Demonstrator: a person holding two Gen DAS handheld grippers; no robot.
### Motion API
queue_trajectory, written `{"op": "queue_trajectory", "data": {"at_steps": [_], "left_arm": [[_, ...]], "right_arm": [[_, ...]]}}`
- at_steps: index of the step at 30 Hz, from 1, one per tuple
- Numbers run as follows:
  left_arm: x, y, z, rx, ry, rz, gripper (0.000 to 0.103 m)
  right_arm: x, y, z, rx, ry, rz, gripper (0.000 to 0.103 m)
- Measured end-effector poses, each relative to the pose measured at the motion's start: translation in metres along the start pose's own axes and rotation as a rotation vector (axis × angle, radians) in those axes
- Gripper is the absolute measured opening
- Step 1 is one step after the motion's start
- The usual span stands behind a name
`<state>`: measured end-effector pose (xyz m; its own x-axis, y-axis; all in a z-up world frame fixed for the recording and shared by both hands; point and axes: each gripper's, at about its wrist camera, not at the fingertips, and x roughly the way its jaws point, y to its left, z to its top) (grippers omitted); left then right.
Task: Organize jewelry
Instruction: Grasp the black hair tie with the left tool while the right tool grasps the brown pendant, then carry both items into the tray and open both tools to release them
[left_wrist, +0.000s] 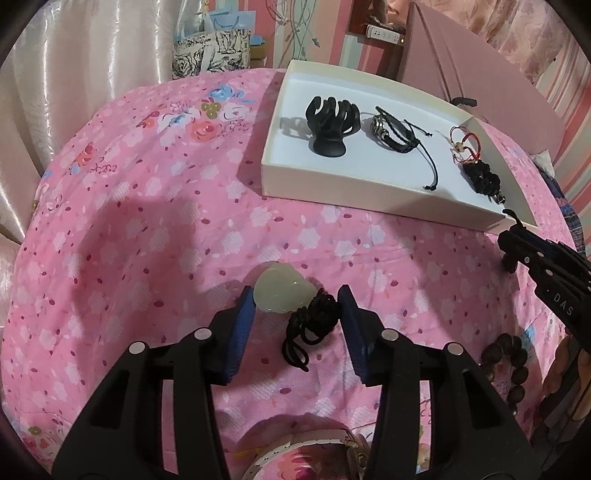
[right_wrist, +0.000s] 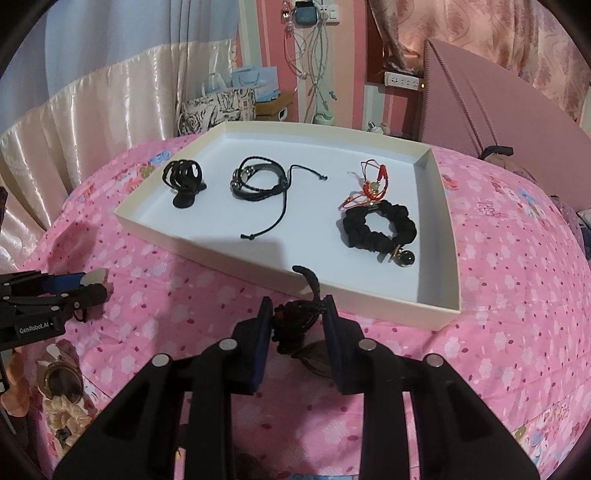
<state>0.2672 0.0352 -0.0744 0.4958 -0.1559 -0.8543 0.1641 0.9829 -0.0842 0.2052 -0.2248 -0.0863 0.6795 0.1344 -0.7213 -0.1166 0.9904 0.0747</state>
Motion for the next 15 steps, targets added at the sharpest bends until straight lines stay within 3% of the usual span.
{"op": "queue_trajectory", "data": {"at_steps": [8,15], "left_arm": [[-0.014,-0.001,0.0,0.005,-0.056,0.002,0.045],[-0.031,-0.004,0.013,-0.007,-0.112,-0.047,0.045]], "right_arm": [[-0.006,-0.008,0.004,0.033,-0.02,0.03,0.026],[-0.016,-0.011,0.01,0.068,-0.044,0.082,0.026]]}}
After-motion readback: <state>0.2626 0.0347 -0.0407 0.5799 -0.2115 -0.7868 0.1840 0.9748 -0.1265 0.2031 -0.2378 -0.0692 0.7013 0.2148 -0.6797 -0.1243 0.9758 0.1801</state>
